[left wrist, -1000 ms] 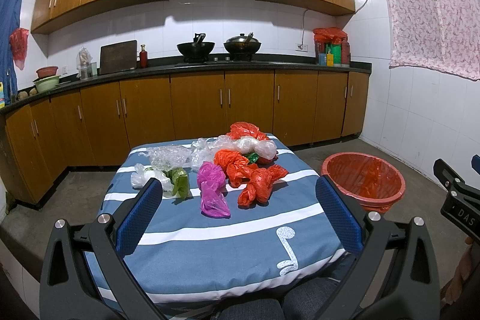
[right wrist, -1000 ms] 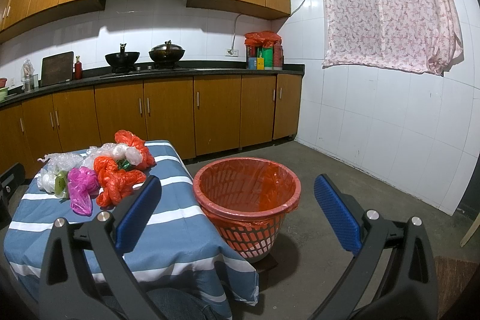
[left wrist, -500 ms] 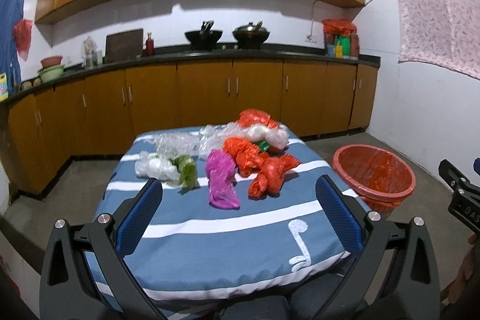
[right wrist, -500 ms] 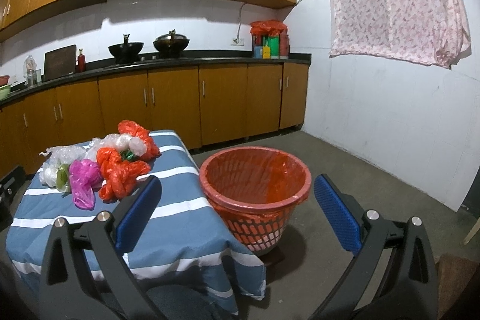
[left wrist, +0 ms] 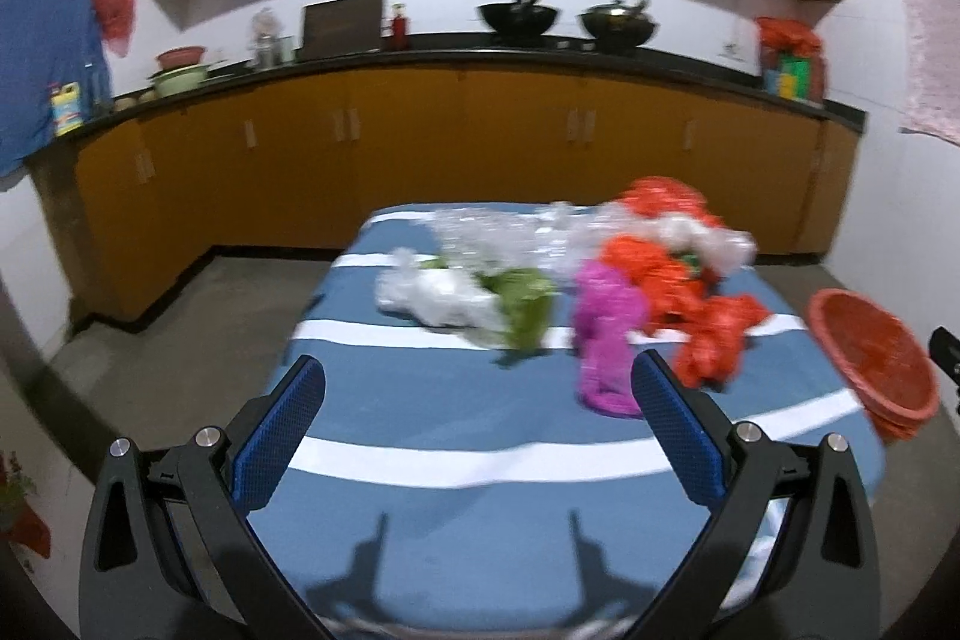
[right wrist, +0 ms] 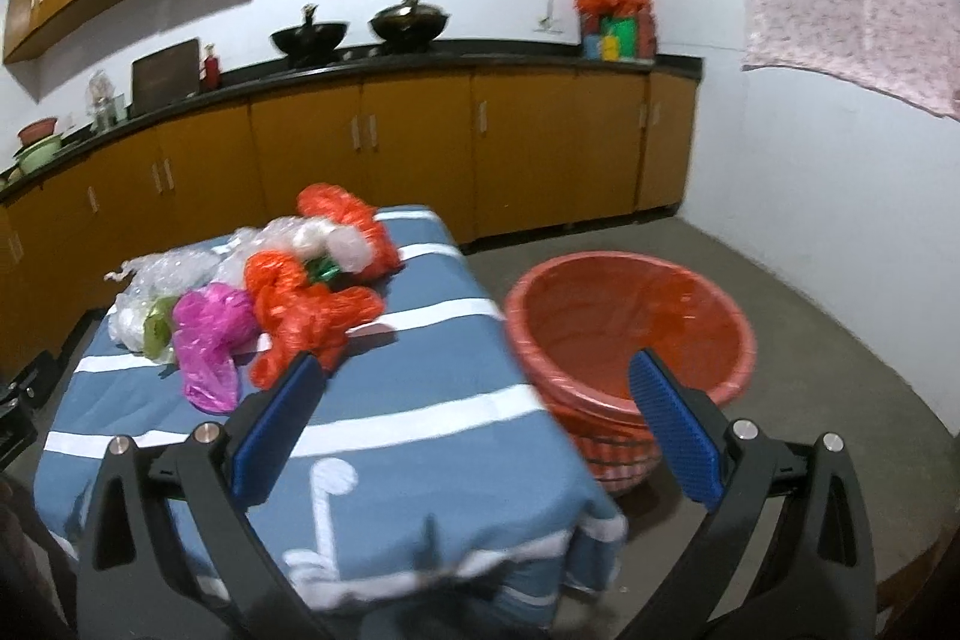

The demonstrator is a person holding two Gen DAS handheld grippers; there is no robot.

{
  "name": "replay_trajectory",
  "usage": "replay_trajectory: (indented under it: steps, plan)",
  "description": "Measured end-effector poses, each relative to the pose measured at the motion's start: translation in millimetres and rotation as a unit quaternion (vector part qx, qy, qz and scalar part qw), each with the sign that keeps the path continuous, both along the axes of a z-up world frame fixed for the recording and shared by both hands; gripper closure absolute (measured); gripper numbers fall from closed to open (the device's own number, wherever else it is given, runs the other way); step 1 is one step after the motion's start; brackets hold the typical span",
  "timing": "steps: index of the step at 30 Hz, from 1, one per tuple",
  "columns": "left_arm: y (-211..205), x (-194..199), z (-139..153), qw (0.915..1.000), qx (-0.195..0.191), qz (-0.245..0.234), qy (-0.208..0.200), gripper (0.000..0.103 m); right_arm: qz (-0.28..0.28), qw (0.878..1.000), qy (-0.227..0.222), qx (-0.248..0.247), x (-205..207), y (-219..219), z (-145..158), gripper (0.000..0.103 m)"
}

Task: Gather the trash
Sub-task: 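Move both tools toward the bag pile, opening their fingers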

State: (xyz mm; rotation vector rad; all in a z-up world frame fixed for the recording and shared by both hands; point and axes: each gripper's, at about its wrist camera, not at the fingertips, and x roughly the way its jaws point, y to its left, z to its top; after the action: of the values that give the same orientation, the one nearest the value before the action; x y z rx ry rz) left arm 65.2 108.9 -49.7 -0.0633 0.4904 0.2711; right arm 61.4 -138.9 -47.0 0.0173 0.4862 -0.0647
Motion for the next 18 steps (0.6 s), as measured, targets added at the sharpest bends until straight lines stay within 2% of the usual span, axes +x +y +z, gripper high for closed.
replay_trajectory:
  steps: [6,10,18]
  plan:
    - [39,27,-9,0.9991,-0.011,0.039,0.014,0.002,0.035,0.999,0.024,-0.010,47,38,-13,0.004]
    - [55,48,-11,0.9988,-0.017,0.043,0.014,0.002,0.049,0.998,0.039,-0.014,79,64,-26,0.004]
    - [80,85,-19,0.9981,-0.017,0.055,0.023,0.002,0.023,0.995,0.089,0.030,138,81,-53,0.004]
